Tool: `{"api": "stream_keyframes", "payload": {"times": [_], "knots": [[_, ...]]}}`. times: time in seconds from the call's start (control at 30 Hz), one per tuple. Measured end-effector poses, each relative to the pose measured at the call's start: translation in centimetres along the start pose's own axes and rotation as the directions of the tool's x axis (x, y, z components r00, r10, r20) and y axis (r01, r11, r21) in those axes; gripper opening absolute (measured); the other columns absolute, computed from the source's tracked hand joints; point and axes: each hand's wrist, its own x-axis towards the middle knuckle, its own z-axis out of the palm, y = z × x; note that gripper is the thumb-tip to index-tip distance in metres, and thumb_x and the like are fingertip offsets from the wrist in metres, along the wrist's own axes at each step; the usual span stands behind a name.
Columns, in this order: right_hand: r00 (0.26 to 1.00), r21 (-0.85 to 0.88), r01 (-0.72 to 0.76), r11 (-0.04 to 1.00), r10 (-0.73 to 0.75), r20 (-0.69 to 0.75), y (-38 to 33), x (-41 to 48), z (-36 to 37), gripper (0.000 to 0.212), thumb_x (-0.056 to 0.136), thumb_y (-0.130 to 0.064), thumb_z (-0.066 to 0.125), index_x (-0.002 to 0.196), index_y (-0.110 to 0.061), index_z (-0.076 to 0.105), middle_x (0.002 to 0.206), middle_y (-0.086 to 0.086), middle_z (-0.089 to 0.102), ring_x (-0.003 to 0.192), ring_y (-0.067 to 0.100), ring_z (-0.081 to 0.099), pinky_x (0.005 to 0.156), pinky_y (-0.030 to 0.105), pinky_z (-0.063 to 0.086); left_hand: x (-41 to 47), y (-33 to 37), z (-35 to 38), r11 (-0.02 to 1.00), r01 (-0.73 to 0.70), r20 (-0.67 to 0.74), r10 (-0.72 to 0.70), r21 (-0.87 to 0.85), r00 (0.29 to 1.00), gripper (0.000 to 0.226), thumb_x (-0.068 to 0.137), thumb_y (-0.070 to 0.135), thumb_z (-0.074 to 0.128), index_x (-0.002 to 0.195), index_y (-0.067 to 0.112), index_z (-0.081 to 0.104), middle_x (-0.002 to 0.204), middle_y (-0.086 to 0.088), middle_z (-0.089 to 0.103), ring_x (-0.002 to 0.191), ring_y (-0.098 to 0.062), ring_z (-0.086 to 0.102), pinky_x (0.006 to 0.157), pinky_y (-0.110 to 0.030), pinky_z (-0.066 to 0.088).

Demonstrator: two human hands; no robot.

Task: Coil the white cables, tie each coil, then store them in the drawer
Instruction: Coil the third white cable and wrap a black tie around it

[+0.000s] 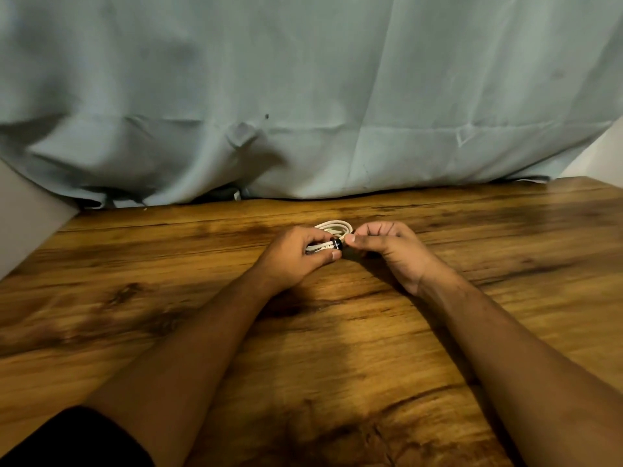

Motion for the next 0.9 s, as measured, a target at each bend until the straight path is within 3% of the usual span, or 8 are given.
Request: {"api": "stream_keyframes", "payload": {"times": [0.1, 0.23, 0.4, 0.5, 0.63, 0.77, 0.9], "knots": [[0.999, -0.007, 0.019, 1.0, -0.019, -0.036, -0.2, -0.1, 0.1, 0.011, 0.089, -0.012, 0.075, 0.08, -0.006, 0.072, 0.07, 0.004, 0.068, 0.065, 0.01, 0.056, 0.064, 0.022, 0.046, -0.1, 0.1, 0.0, 1.0, -0.021, 0.062, 0.021, -0.001, 0.998, 0.029, 0.093, 0.041, 0.059, 0.098, 0.017, 0.074, 0.09, -0.003, 0.074, 0.087, -0.026, 0.067, 0.082, -0.051, 0.053], [0.999, -0.036, 0.035, 0.999, -0.035, -0.003, -0.4, -0.2, 0.4, 0.016, 0.09, -0.008, 0.073, 0.074, -0.01, 0.069, 0.065, -0.001, 0.064, 0.06, 0.006, 0.052, 0.059, 0.02, 0.041, -0.1, 0.3, -0.3, 0.998, -0.008, 0.056, 0.011, -0.055, 0.998, 0.027, 0.096, 0.03, 0.053, 0.087, 0.012, 0.07, 0.088, -0.012, 0.071, 0.087, -0.032, 0.064, 0.084, -0.052, 0.05], [0.996, -0.045, 0.056, 0.997, -0.053, 0.065, -0.8, -0.6, 0.8, 0.016, 0.091, -0.002, 0.071, 0.077, -0.009, 0.067, 0.068, -0.001, 0.065, 0.063, 0.009, 0.051, 0.061, 0.022, 0.041, -0.2, 0.4, -0.4, 0.988, 0.039, 0.043, -0.032, -0.149, 0.999, 0.021, 0.102, 0.024, 0.056, 0.095, 0.01, 0.07, 0.083, 0.002, 0.069, 0.08, -0.01, 0.061, 0.084, -0.042, 0.05], [0.996, -0.02, 0.064, 0.998, -0.062, 0.059, -1.0, -0.7, 0.8, 0.015, 0.087, -0.005, 0.074, 0.075, -0.011, 0.068, 0.069, 0.001, 0.063, 0.062, 0.011, 0.05, 0.059, 0.022, 0.042, -0.2, 0.5, -0.3, 0.981, 0.055, 0.026, -0.052, -0.186, 0.998, 0.028, 0.097, 0.034, 0.055, 0.1, 0.01, 0.068, 0.078, 0.006, 0.066, 0.077, -0.011, 0.059, 0.079, -0.042, 0.05], [0.993, -0.129, 0.115, 0.985, -0.11, 0.046, -1.0, -0.8, 0.8, 0.012, 0.09, -0.006, 0.074, 0.079, -0.007, 0.068, 0.065, -0.002, 0.06, 0.057, 0.008, 0.046, 0.052, 0.023, 0.034, 0.0, 0.8, -0.1, 0.981, 0.075, 0.019, -0.073, -0.182, 0.997, 0.029, 0.095, 0.036, 0.053, 0.093, 0.012, 0.068, 0.073, 0.008, 0.061, 0.07, -0.008, 0.054, 0.073, -0.037, 0.043], [0.985, -0.176, 0.174, 0.969, -0.17, 0.036, -1.1, -0.7, 1.4, 0.011, 0.091, -0.005, 0.073, 0.09, 0.004, 0.066, 0.061, 0.002, 0.06, 0.051, 0.012, 0.049, 0.047, 0.021, 0.037, 0.1, 0.4, 0.3, 0.961, 0.114, -0.027, -0.125, -0.251, 0.992, 0.015, 0.1, 0.03, 0.055, 0.098, 0.021, 0.068, 0.076, 0.009, 0.065, 0.074, -0.008, 0.059, 0.077, -0.035, 0.046], [0.969, -0.126, 0.211, 0.969, -0.224, -0.104, -0.8, -0.2, 0.7, 0.01, 0.091, -0.006, 0.072, 0.086, 0.0, 0.066, 0.08, 0.016, 0.065, 0.063, 0.018, 0.059, 0.054, 0.026, 0.052, -0.4, 0.6, 0.2, 0.911, 0.129, -0.041, -0.157, -0.393, 0.987, 0.012, 0.1, 0.014, 0.064, 0.111, 0.012, 0.061, 0.086, -0.001, 0.074, 0.083, -0.009, 0.068, 0.085, -0.027, 0.052]]}}
